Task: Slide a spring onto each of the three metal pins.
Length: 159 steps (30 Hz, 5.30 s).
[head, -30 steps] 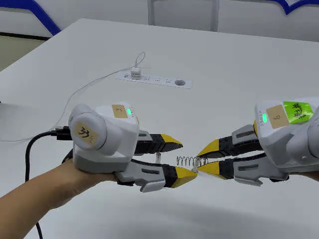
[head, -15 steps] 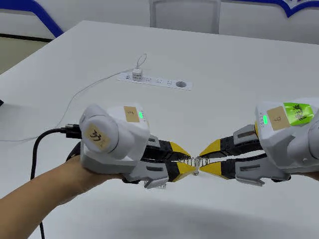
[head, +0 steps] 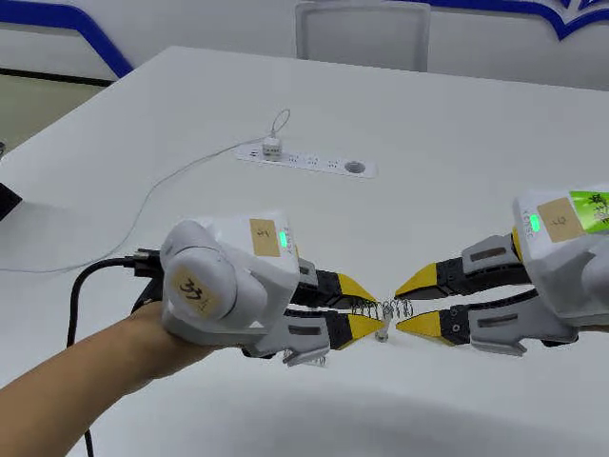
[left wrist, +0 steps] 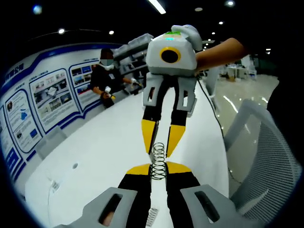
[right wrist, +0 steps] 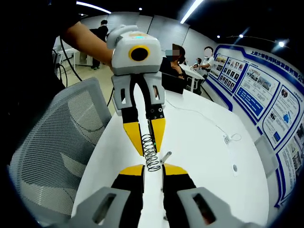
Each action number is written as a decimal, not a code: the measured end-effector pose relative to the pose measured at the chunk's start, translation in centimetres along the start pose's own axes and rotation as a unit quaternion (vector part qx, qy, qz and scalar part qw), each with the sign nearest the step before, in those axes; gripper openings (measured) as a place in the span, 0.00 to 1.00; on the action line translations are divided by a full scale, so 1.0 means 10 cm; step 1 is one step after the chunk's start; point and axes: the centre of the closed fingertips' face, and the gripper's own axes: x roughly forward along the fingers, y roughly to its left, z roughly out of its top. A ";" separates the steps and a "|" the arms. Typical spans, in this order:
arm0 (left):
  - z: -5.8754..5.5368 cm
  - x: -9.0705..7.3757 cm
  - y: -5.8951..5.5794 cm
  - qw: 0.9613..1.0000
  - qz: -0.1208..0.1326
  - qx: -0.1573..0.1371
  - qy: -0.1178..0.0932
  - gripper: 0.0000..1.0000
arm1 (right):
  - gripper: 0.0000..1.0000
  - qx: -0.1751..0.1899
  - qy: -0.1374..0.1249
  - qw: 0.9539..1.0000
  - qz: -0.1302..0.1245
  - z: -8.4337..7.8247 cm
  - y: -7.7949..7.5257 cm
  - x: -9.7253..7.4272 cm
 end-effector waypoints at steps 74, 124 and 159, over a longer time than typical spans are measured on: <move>-0.24 -0.25 0.26 0.986 0.111 -0.125 -0.027 0.63 | 0.10 0.179 -0.123 0.975 -0.041 0.43 -0.34 -0.13; -1.04 -0.70 0.25 0.944 0.212 -0.251 -0.028 1.00 | 0.11 0.266 0.035 0.958 -0.103 -0.61 -0.64 0.36; -1.17 -0.65 0.20 0.941 0.200 -0.272 -0.008 1.00 | 0.12 0.240 0.099 0.961 -0.095 -1.03 -0.46 0.72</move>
